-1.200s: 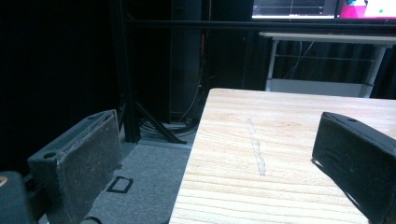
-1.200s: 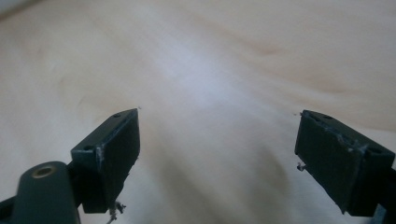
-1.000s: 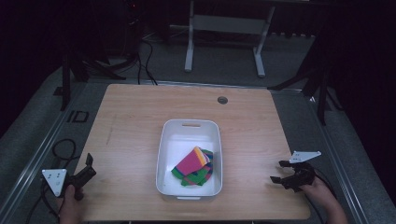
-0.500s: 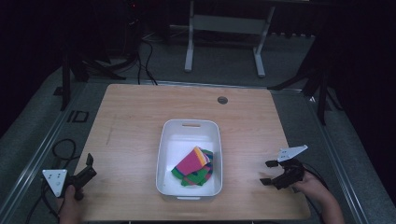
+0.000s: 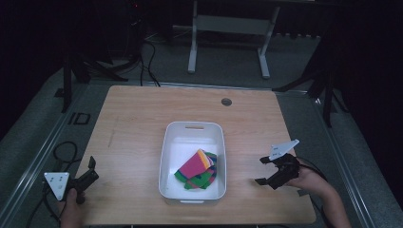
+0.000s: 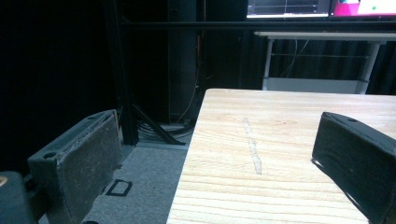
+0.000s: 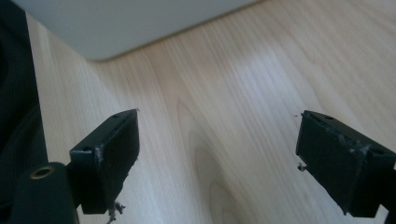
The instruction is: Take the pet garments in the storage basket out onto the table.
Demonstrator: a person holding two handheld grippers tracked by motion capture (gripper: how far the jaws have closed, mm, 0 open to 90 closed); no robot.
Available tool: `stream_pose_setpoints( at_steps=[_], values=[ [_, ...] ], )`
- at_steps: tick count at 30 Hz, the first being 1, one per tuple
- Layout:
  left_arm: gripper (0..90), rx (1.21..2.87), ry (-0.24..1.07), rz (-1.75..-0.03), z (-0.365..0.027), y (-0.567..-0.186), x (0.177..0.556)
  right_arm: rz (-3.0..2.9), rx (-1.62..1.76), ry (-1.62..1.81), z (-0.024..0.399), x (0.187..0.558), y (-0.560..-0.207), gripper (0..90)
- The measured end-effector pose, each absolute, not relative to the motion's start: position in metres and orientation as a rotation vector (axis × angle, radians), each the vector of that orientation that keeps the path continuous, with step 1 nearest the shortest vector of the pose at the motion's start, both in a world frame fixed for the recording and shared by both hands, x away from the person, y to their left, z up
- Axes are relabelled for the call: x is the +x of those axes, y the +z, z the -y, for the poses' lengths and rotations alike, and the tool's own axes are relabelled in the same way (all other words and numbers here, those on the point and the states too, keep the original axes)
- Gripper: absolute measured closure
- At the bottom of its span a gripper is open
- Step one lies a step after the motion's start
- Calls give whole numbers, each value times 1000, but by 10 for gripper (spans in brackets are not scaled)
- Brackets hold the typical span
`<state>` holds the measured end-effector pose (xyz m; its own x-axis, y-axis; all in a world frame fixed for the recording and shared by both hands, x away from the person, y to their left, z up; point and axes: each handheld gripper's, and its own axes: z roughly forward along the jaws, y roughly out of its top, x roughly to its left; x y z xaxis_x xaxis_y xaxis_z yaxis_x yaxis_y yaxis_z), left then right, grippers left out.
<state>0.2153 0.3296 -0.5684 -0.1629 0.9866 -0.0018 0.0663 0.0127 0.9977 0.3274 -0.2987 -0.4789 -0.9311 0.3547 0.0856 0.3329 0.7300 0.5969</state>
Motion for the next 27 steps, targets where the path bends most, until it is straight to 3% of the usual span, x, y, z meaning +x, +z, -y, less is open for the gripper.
stream_pose_setpoints(
  at_steps=[14,27],
  values=[
    [19,1173,1287,-1383,-330,-568,215,-2951,397,949,250,339,-438,138],
    [19,1177,1284,-1379,-330,-568,215,-3003,231,874,200,345,-420,143]
  ],
)
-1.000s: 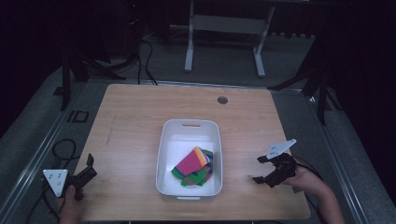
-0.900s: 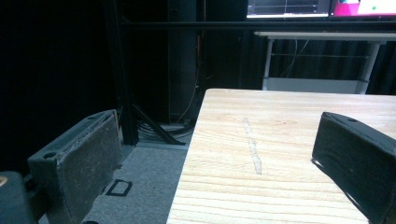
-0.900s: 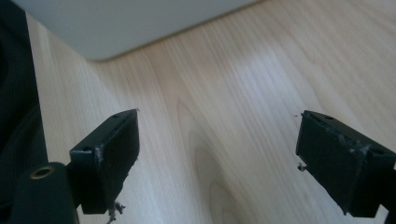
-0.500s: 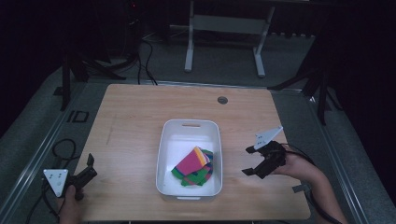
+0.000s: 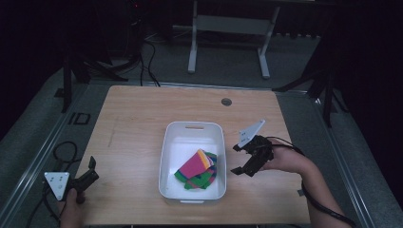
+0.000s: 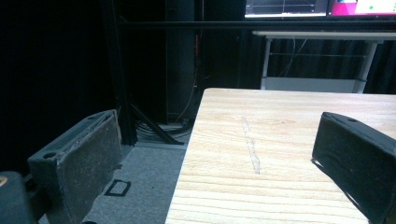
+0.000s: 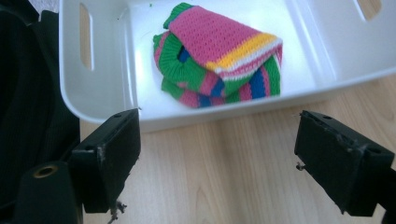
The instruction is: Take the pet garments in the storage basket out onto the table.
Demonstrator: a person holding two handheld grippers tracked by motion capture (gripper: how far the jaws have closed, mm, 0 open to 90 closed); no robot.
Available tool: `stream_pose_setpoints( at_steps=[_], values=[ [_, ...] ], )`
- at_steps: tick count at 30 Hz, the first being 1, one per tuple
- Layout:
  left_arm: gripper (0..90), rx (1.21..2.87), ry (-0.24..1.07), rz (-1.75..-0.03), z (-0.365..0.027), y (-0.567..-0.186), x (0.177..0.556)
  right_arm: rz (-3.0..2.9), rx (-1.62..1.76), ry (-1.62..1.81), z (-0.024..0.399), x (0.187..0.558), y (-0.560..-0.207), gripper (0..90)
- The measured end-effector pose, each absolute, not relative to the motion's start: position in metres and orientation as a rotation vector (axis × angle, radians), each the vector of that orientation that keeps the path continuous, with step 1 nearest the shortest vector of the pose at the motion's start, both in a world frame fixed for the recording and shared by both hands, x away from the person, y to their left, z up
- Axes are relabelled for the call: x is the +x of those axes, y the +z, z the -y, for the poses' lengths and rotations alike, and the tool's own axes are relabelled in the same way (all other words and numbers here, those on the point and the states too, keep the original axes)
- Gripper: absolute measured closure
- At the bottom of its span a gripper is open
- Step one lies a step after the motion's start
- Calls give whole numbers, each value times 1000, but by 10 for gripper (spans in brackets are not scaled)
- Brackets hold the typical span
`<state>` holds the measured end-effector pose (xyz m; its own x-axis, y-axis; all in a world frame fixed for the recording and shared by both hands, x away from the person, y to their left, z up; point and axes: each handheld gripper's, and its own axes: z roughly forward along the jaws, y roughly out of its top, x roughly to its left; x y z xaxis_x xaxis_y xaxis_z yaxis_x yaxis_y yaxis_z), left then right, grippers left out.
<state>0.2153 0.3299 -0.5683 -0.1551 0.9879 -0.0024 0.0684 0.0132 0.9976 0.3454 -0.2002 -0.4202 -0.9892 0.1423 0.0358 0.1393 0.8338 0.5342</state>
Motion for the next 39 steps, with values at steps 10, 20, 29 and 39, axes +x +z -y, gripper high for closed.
stream_pose_setpoints(
  at_steps=[10,20,29,39],
  values=[
    [19,1176,1280,-1378,-330,-568,215,-3052,155,829,163,354,-421,143],
    [19,1177,1276,-1377,-331,-568,215,-3096,114,766,131,360,-440,143],
    [19,1181,1269,-1375,-331,-568,215,-3143,85,686,102,364,-463,143],
    [19,1184,1264,-1371,-332,-568,215,-3150,100,553,77,369,-484,131]
  ],
)
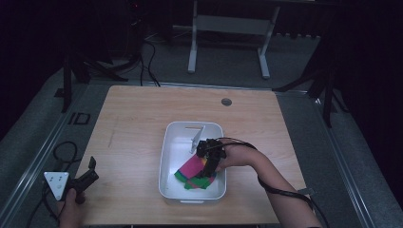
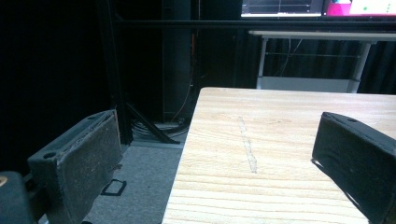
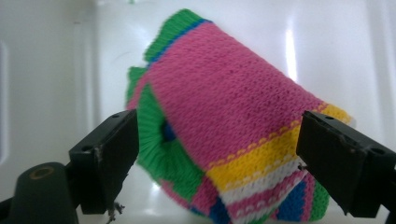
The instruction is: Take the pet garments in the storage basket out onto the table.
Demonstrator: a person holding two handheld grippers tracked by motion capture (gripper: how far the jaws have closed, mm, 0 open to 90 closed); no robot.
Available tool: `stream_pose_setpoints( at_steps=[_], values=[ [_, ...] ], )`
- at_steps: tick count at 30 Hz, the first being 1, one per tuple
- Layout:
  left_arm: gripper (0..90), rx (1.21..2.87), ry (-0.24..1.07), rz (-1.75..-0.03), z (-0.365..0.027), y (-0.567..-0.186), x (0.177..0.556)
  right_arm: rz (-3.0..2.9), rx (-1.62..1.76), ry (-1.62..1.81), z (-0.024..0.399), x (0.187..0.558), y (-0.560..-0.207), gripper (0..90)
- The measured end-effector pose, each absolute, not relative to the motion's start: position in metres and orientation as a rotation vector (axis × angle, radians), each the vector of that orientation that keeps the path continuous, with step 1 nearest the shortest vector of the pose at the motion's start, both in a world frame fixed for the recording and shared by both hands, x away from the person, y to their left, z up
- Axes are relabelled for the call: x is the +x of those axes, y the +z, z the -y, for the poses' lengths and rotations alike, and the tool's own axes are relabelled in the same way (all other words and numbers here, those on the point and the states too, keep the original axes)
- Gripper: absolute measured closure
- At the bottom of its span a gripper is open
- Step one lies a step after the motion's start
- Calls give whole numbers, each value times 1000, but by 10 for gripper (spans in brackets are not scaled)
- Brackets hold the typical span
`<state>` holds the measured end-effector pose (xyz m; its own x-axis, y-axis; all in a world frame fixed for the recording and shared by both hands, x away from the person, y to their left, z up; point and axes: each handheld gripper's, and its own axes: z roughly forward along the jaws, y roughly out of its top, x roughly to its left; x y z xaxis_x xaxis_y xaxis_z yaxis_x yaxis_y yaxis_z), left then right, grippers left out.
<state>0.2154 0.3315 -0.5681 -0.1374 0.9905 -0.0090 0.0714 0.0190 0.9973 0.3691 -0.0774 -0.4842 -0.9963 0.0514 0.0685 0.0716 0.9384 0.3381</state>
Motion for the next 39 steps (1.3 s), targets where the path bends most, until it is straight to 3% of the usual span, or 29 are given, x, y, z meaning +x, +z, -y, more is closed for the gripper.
stream_pose_setpoints(
  at_steps=[10,14,17,18,20,22,39],
  values=[
    [19,1186,1260,-1369,-332,-568,216,3093,41,-249,67,363,-505,118],
    [19,1188,1259,-1369,-332,-568,216,3152,111,-187,64,358,-510,197],
    [19,1190,1259,-1371,-331,-568,216,3189,107,-200,64,356,-509,332],
    [19,1190,1260,-1371,-331,-568,216,3206,118,-218,65,355,-508,483],
    [19,1190,1258,-1371,-332,-568,216,3222,118,-242,66,355,-505,649],
    [19,1187,1256,-1373,-332,-568,216,3223,124,-257,67,354,-500,713],
    [19,1188,1259,-1371,-332,-568,216,3173,155,-548,76,349,-435,735]
  ],
)
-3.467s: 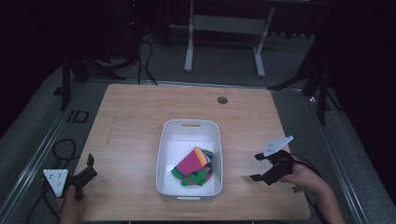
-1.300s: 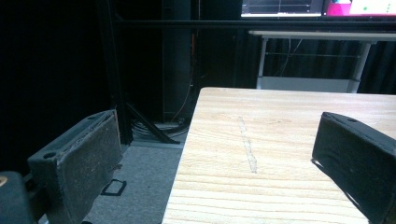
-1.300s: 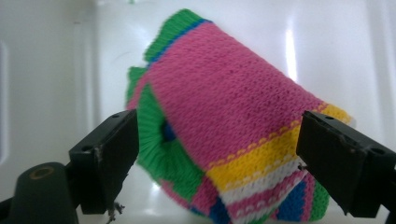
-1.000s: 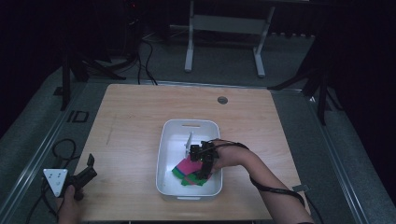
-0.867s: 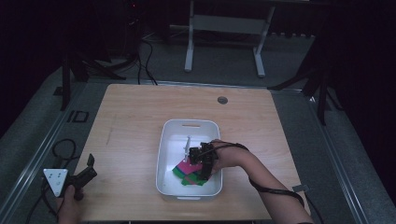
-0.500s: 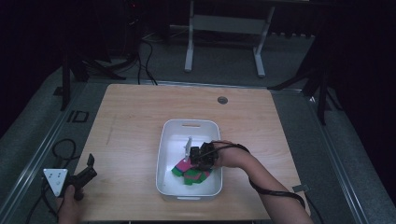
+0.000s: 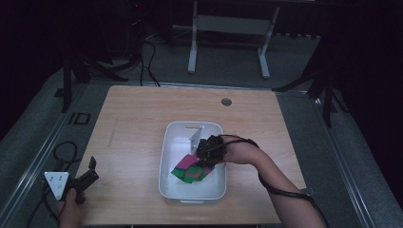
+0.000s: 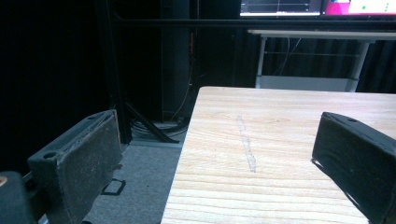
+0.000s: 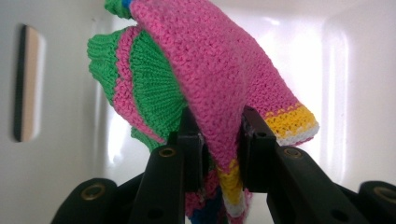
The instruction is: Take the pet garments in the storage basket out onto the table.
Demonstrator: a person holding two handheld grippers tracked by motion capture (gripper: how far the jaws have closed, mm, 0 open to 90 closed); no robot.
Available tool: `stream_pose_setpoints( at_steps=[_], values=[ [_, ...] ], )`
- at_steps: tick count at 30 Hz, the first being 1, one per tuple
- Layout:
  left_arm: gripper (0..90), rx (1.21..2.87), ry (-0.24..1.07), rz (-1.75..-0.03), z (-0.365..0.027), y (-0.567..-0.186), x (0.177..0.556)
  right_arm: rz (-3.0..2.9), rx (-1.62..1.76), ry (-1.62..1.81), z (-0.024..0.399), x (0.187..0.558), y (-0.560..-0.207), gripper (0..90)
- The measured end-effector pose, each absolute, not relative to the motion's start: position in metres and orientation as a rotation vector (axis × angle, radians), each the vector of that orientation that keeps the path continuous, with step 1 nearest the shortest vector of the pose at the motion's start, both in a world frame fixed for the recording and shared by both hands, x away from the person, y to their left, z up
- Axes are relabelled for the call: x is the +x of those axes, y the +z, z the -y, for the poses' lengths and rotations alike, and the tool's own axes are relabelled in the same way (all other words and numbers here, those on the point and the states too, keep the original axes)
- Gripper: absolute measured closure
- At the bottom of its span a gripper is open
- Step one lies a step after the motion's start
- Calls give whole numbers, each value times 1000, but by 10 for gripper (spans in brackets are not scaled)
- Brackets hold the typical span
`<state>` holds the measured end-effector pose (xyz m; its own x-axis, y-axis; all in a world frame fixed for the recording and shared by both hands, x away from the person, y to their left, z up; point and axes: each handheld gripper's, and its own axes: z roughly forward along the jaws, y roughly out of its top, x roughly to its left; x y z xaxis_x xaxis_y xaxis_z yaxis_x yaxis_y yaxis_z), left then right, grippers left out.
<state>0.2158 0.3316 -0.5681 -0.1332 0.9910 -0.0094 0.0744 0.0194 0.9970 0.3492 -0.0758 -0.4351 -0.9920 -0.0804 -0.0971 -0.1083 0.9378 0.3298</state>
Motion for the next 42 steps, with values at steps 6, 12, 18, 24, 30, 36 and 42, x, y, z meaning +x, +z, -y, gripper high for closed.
stream_pose_setpoints(
  at_steps=[6,12,18,24,30,36,42],
  values=[
    [19,1188,1259,-1370,-332,-568,216,-2986,-163,566,77,350,-411,735],
    [19,1189,1262,-1369,-332,-568,216,-2937,-171,612,78,350,-383,734],
    [19,1192,1262,-1369,-332,-568,216,-2920,-172,656,82,349,-371,734],
    [19,1191,1264,-1368,-331,-568,216,-2876,-138,706,97,349,-348,733],
    [19,1189,1263,-1368,-331,-568,216,-2841,-88,735,120,349,-332,732],
    [19,1189,1264,-1368,-331,-568,216,-2829,-32,737,141,351,-327,732],
    [19,1190,1265,-1368,-331,-568,216,-2820,50,724,174,353,-325,731]
  ],
)
